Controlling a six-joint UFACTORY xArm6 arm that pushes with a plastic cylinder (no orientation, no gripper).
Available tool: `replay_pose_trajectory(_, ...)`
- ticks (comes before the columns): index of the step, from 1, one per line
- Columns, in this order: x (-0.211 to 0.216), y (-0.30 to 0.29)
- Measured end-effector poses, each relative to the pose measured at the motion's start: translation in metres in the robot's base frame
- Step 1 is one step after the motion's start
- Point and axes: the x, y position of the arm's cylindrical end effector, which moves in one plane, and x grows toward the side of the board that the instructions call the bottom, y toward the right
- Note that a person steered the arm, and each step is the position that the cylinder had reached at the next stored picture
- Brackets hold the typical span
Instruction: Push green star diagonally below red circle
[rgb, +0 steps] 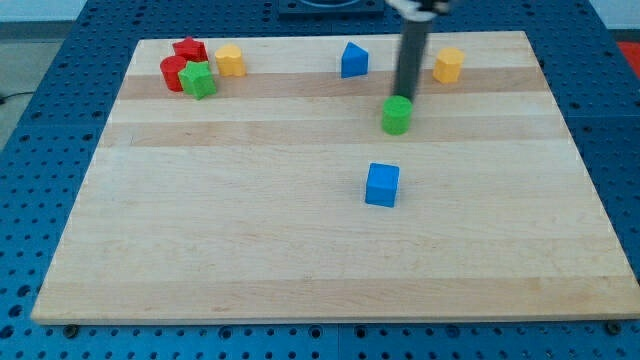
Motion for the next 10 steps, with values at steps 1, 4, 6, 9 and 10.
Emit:
replay_pose_trajectory(1, -0.008, -0.012)
replay_pose_trajectory(4, 0.016, -0.228)
replay_pose_trajectory(6, 0.017, -0.369)
replay_pose_trajectory(9, -0.06, -0.294)
replay_pose_trajectory(10, -0.06, -0.283)
